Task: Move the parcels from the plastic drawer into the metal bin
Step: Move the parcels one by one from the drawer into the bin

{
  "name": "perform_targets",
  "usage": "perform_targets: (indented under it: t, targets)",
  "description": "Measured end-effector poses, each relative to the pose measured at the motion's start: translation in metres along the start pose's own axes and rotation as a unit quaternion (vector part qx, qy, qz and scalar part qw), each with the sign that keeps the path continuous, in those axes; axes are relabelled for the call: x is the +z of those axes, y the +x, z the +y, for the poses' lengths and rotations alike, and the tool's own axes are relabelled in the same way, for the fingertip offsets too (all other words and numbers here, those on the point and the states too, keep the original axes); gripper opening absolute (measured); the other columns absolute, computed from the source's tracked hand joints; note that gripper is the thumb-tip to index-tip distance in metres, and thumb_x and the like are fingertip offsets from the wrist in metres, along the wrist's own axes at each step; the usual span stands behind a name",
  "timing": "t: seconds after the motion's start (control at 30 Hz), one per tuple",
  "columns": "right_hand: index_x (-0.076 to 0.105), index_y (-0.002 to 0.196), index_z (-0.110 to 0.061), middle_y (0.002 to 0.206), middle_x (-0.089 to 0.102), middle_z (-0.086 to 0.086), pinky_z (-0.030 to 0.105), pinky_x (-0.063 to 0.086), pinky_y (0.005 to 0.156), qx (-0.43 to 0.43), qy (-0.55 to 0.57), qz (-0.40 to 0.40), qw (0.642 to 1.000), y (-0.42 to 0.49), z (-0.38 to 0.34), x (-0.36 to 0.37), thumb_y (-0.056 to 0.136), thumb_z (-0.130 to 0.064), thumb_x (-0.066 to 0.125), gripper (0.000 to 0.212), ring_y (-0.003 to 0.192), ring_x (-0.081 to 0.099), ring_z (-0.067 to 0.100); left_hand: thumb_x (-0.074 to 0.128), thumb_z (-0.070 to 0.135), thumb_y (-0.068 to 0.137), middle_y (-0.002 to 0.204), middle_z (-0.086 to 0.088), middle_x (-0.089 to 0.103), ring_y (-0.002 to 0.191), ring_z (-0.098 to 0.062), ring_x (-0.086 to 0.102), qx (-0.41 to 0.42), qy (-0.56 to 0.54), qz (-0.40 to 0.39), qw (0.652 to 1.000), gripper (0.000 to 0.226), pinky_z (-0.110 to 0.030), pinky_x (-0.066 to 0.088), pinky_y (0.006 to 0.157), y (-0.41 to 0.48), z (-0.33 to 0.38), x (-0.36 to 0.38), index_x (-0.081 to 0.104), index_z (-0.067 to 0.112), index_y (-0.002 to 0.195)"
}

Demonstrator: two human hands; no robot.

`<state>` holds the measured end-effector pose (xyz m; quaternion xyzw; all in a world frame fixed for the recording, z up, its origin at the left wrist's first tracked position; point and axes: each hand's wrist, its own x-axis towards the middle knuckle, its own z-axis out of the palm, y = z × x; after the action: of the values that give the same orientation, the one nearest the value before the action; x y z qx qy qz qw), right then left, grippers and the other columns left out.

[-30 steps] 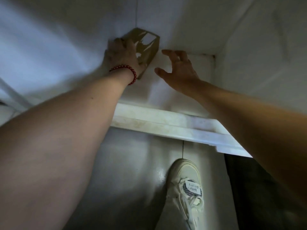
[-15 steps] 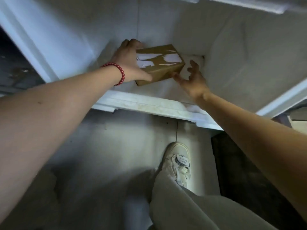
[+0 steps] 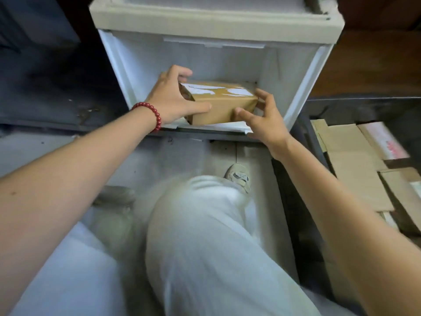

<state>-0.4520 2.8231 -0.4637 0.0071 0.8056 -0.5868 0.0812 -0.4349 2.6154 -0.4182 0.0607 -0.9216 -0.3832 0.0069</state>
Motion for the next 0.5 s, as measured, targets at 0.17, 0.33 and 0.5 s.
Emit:
perform_targets:
  t: [0.17,0.33,0.5]
  targets:
    - [0.036,0.144,-0.026,0.137,0.047,-0.008,0.030,0.056,0.077,0.025,0.087,-0.002,0.996,-0.067,0.000,-0.007,0.082,-0.027,0.076,0.073,0.114,0.056,0.012,0.078,0.055,0.068,0.130,0.006,0.046,0.116,-0.005,0.045,-0.033,-0.069,0.010,0.997,0.076,-0.021,0.036,0.093,-0.059,0.004,-0.007,0.042,0.027,0.130]
    - [0.038,0.144,-0.027,0.129,0.055,-0.007,0.043,0.053,0.095,0.017,0.052,0.000,0.999,-0.101,0.016,-0.011,0.071,-0.021,0.085,0.087,0.098,0.063,0.008,0.075,0.060,0.068,0.123,0.006,0.052,0.110,-0.005,0.049,-0.055,-0.107,0.039,0.992,0.067,-0.017,0.040,0.086,-0.087,0.009,0.004,0.047,0.023,0.116]
    - [0.038,0.145,-0.026,0.128,0.051,-0.005,0.030,0.053,0.090,0.000,0.038,0.033,0.999,-0.099,0.014,-0.025,0.077,-0.022,0.081,0.081,0.097,0.063,0.006,0.067,0.060,0.075,0.121,0.009,0.055,0.108,-0.002,0.049,-0.041,-0.125,0.021,0.991,0.059,-0.004,0.030,0.072,-0.089,0.016,0.014,0.048,0.022,0.116]
